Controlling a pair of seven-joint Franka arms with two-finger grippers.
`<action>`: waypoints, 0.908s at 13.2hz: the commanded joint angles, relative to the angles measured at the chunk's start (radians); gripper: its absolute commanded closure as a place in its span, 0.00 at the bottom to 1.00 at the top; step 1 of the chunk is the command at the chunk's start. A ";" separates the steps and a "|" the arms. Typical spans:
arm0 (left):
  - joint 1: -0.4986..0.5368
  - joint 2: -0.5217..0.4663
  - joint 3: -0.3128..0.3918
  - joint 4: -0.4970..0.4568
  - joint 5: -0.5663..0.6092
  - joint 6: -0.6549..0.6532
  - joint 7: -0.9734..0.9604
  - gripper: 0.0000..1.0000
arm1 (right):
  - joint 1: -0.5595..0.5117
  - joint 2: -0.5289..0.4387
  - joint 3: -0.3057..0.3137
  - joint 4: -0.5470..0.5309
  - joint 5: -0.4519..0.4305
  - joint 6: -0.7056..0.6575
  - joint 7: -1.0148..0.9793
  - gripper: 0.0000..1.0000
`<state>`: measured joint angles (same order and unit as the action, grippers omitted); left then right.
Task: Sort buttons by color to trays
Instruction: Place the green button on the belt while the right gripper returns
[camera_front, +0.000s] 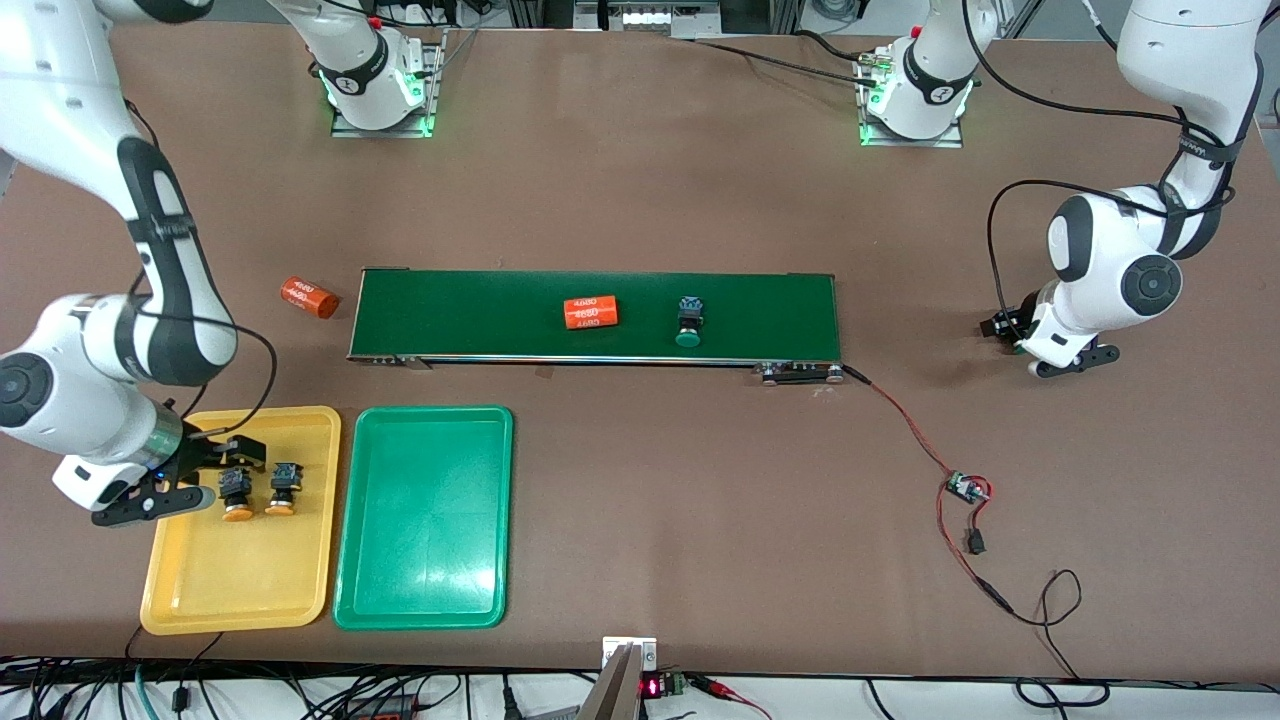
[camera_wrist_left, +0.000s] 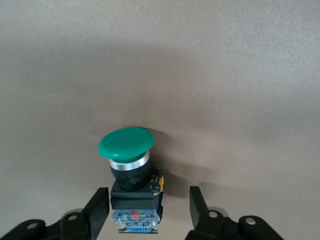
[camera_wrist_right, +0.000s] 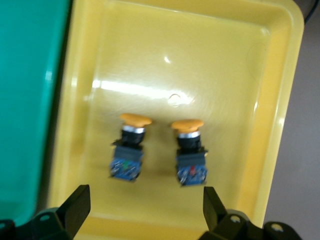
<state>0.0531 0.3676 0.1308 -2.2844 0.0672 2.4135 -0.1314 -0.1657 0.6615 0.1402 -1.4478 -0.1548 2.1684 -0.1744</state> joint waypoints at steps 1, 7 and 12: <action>-0.010 -0.001 0.010 -0.012 0.019 0.013 0.026 0.50 | 0.057 -0.133 -0.002 -0.025 0.040 -0.180 0.094 0.00; -0.022 -0.059 -0.097 0.115 0.008 -0.264 0.019 0.80 | 0.158 -0.244 -0.004 -0.025 0.138 -0.328 0.292 0.00; -0.030 -0.058 -0.361 0.275 -0.106 -0.446 -0.029 0.81 | 0.226 -0.267 -0.004 -0.020 0.132 -0.348 0.431 0.00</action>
<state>0.0195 0.3064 -0.1653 -2.0398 0.0259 1.9883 -0.1438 0.0585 0.4168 0.1437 -1.4513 -0.0311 1.8343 0.2303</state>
